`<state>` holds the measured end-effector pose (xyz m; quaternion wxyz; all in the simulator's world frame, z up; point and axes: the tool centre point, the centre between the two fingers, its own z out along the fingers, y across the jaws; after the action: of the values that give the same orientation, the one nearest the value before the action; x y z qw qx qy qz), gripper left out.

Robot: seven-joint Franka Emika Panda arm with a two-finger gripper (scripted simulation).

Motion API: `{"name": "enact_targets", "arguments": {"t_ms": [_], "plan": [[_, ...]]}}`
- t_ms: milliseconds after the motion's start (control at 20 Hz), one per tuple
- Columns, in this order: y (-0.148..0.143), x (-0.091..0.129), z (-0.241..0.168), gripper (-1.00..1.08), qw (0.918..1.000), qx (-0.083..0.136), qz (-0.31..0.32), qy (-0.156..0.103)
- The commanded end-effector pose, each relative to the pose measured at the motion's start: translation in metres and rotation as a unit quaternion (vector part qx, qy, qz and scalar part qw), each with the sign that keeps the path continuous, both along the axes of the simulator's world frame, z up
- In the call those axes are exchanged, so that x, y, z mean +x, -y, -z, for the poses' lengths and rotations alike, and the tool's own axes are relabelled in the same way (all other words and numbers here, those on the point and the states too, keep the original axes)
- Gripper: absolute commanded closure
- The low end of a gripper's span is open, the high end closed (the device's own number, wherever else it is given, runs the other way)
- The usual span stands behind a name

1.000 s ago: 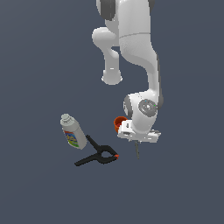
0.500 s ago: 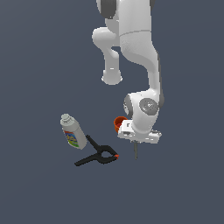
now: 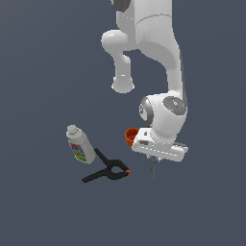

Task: Pick up a designated object from a clutter of objects.

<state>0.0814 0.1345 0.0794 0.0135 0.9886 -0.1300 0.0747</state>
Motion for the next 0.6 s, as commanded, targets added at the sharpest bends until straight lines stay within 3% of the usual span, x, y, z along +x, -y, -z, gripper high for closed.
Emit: {"name": "enact_targets", "arguments": {"t_ms": [0,550], "plan": [[-0.002,0.014,-0.024,1.08,0.9996,-0.006,0.015,0.024],[-0.006,0.061,-0.139,1.08,0.9872,-0.036,0.085,0.13]]}}
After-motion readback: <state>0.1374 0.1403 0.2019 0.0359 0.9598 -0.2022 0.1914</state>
